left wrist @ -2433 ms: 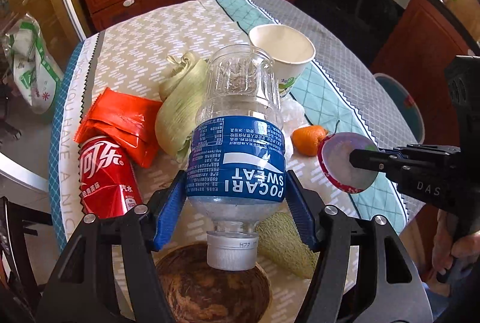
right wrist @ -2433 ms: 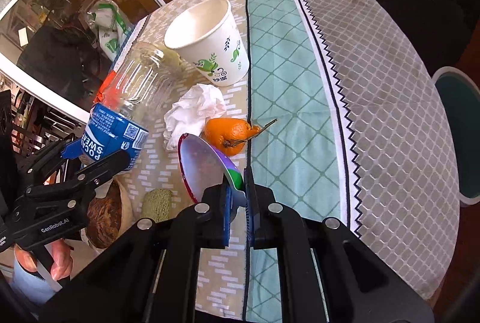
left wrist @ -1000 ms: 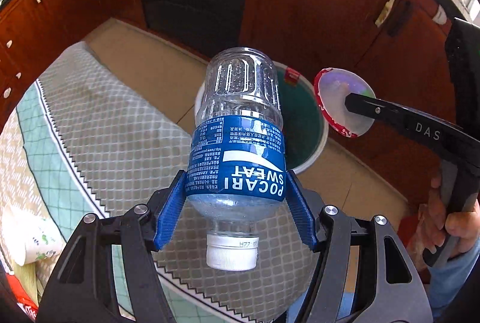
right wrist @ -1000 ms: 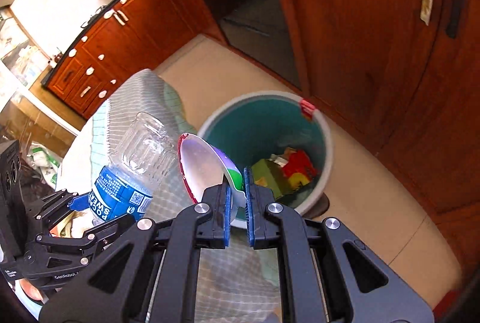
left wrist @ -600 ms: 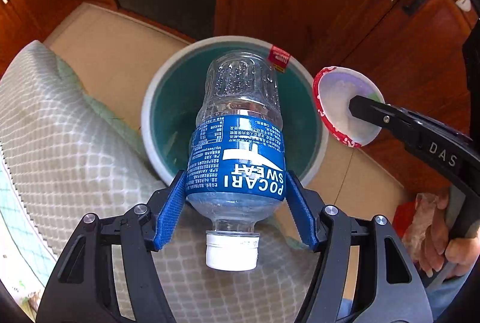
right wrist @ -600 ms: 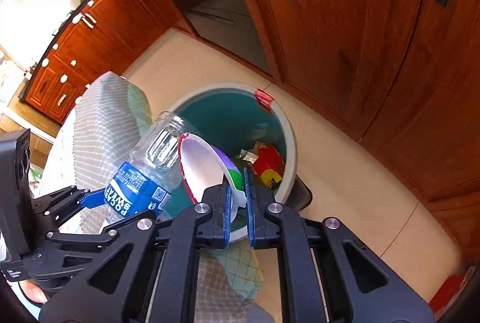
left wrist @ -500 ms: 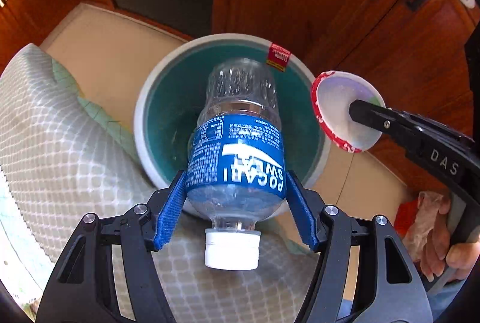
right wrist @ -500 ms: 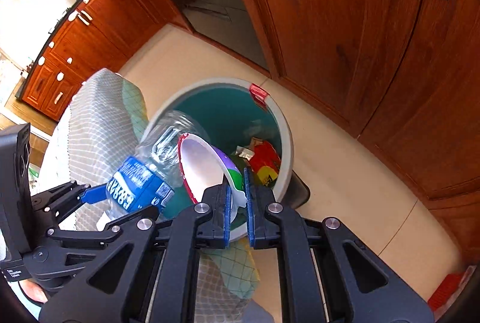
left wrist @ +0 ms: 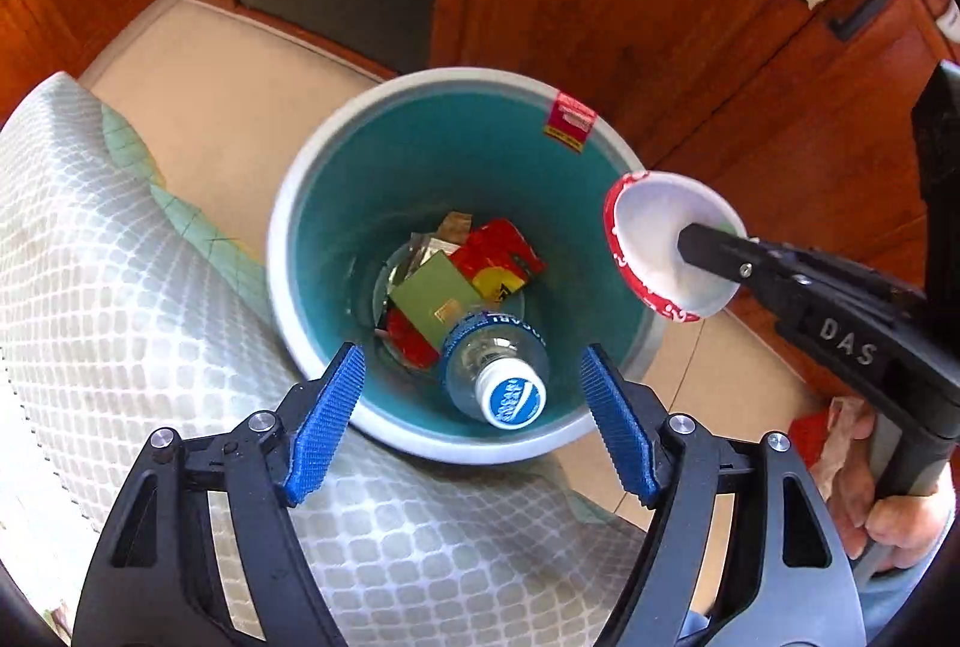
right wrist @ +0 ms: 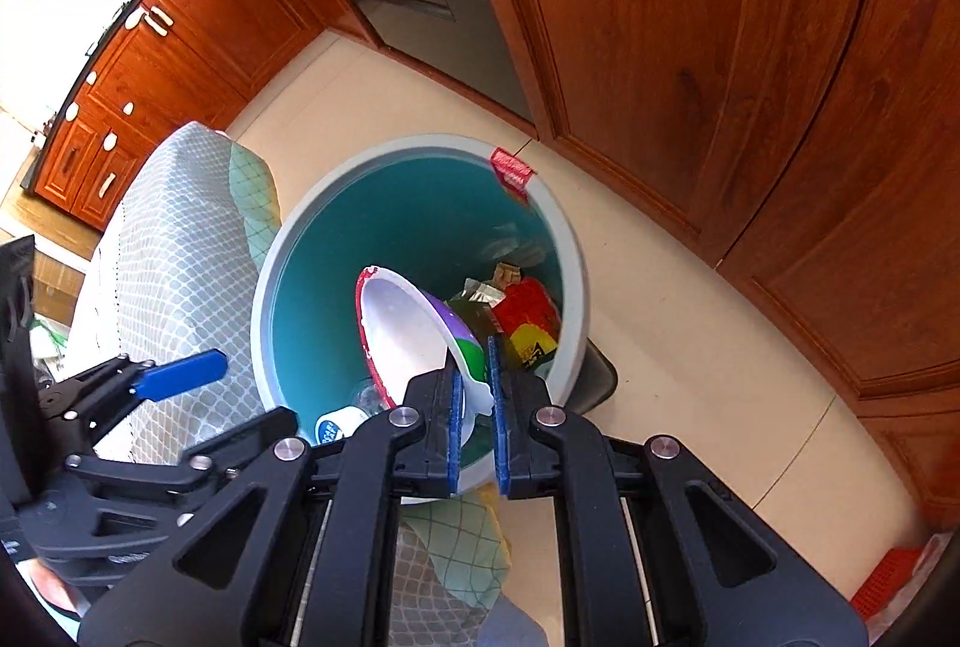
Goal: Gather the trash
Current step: 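Open the left tool over the bin to drop the bottle while the right tool drops the bowl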
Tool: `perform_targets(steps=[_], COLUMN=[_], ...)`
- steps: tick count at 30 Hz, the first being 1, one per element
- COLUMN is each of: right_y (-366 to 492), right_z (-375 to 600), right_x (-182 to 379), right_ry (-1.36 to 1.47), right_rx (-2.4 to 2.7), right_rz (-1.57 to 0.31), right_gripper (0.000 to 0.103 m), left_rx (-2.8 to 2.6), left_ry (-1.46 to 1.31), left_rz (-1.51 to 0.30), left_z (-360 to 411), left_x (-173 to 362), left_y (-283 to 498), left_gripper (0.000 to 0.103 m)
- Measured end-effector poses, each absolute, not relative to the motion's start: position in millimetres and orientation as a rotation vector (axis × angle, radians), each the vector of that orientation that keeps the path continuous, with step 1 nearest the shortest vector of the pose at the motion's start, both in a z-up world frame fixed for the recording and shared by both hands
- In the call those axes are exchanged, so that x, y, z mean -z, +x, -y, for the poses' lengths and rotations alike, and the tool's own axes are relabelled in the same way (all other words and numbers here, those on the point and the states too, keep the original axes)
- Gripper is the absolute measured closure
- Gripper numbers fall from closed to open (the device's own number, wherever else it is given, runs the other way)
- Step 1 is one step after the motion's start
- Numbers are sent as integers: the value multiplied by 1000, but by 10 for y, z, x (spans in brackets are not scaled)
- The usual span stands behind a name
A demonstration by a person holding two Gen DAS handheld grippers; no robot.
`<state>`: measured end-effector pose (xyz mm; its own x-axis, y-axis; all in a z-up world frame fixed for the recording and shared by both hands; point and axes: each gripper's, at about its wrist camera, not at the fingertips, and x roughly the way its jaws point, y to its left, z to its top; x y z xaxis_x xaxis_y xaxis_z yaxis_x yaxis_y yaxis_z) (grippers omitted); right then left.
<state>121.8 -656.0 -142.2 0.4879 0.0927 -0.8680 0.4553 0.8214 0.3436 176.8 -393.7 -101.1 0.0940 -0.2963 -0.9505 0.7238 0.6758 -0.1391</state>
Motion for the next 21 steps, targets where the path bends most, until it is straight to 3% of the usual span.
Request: perform_targets(steps=[9, 11, 13, 15, 18, 21], right_y=[1331, 1359, 1376, 1380, 1398, 1396], right_z=[6482, 6474, 6469, 6445, 6409, 6380], right_x=[1405, 1409, 1390, 1354, 1342, 1329], right_ry=[561, 568, 579, 572, 577, 577], right_rx=[235, 232, 234, 235, 229, 231], right_rz=[-1064, -1067, -1054, -1038, -1049, -1067], right_gripper=[94, 84, 36, 33, 25, 20], left_rx=[748, 737, 730, 727, 721, 725], left_ry=[334, 316, 307, 298, 279, 264], left_rz=[-1241, -1238, -1237, -1235, -1222, -1212], left_z=[3593, 3515, 3464, 3423, 3378, 3335], left_x=[706, 646, 618, 585, 550, 518], left_y=[1878, 1905, 1927, 1936, 1936, 1918], left_gripper=[26, 25, 22, 20, 6, 4])
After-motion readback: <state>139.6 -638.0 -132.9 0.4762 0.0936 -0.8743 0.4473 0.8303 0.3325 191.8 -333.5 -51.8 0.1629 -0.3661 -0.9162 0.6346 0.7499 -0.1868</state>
